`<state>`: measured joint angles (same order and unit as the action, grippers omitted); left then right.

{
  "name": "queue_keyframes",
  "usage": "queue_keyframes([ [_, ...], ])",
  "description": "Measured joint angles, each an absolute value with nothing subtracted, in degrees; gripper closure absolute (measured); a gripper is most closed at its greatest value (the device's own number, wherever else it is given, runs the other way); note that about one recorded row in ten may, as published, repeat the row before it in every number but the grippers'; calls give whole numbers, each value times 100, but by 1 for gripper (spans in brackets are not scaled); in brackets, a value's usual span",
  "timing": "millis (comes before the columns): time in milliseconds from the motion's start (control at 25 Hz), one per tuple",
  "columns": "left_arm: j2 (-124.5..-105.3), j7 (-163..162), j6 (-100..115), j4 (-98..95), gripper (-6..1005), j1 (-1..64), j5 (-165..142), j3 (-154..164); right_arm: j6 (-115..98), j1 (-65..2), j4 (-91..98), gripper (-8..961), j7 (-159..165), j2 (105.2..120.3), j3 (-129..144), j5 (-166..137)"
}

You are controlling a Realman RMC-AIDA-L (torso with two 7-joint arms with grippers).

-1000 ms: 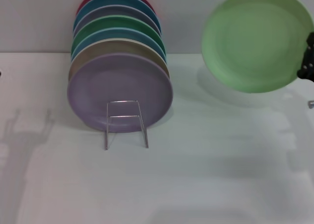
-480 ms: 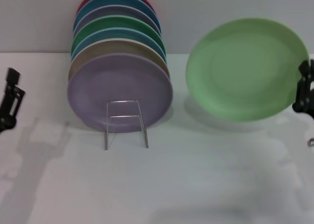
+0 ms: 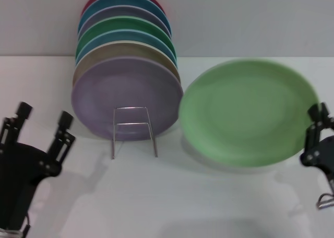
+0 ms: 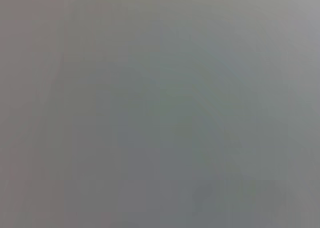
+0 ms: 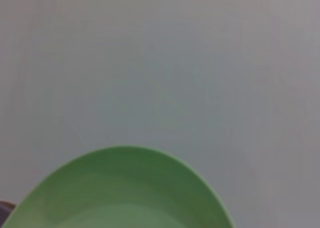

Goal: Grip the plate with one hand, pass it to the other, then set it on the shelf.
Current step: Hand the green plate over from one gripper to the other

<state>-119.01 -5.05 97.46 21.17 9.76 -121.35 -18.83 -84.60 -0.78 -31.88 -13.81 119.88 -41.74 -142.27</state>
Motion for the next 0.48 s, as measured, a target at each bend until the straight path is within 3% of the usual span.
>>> queue_keyframes([
  [480, -11900, 253, 9036, 2272, 236, 1054, -12145, -1050, -8908, -101, -3468, 933, -3162, 11984, -2277, -12376],
])
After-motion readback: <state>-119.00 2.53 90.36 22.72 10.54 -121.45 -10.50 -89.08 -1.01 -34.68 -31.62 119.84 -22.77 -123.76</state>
